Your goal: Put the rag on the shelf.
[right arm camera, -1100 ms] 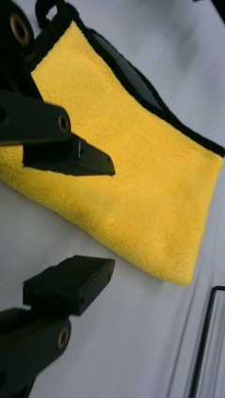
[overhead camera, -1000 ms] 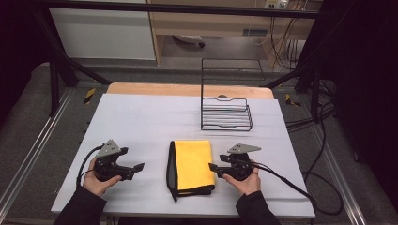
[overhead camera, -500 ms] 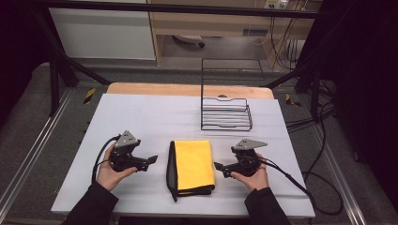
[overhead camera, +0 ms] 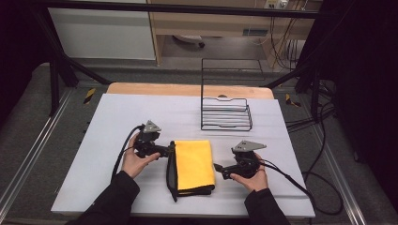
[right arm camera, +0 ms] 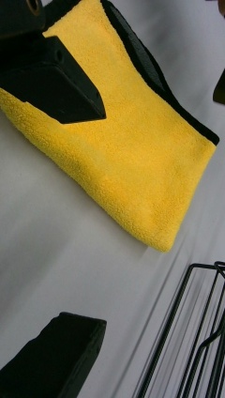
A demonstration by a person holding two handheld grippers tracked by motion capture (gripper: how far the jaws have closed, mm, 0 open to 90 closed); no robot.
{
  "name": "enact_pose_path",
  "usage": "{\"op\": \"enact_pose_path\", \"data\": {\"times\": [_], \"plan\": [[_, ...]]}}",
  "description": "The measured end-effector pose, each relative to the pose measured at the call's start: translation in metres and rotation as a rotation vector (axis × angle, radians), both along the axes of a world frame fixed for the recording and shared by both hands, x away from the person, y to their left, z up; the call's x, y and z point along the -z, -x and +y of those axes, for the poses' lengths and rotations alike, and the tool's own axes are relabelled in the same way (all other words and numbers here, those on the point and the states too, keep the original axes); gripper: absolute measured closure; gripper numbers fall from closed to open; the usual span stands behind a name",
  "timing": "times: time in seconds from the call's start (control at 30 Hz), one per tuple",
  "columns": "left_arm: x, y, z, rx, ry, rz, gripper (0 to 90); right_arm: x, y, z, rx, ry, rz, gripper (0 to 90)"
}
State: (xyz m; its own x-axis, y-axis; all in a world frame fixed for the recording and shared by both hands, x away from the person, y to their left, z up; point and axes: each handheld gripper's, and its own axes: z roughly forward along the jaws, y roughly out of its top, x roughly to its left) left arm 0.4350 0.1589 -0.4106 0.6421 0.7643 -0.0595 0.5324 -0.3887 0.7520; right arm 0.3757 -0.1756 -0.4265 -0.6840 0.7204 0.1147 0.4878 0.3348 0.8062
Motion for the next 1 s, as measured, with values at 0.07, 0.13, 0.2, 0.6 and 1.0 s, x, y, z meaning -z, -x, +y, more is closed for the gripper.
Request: {"op": "enact_pose_path", "data": {"times": [0.07, 0.13, 0.2, 0.6, 1.0], "plan": [[0.004, -0.005, -0.005, -0.010, -0.014, 0.015, 23.5, 0.000, 0.000, 0.000, 0.003, 0.003, 0.002, 3.0], [0.009, -0.009, -0.008, -0.015, -0.012, 0.039, 27.2, 0.001, 0.000, 0.001, 0.000, 0.004, 0.005, 3.1], [0.014, -0.013, -0.011, -0.020, -0.024, 0.052, 34.1, 0.001, 0.000, 0.001, -0.001, 0.002, 0.008, 3.5], [0.031, -0.021, -0.014, -0.025, 0.003, 0.131, 54.8, 0.001, -0.004, 0.001, -0.007, -0.011, 0.019, 5.3], [0.033, -0.020, -0.017, -0.022, -0.008, 0.142, 60.4, 0.000, -0.011, 0.000, 0.004, -0.043, 0.021, 6.6]]}}
